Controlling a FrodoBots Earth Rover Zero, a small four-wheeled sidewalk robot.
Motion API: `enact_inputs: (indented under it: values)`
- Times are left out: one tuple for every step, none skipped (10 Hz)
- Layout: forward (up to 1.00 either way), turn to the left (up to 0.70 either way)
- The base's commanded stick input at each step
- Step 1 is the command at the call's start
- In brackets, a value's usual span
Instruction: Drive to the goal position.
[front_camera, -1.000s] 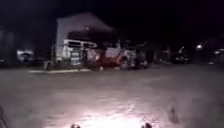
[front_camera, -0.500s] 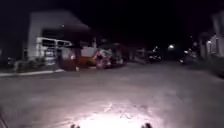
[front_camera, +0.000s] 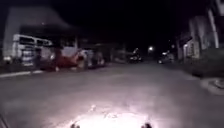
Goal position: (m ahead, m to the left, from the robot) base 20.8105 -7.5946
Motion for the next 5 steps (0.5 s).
enact_inputs:
  values:
    - [0.85,0.00]
    - [0.85,0.00]
    - [0.85,0.00]
    - [0.85,-0.09]
    - [0.85,-0.34]
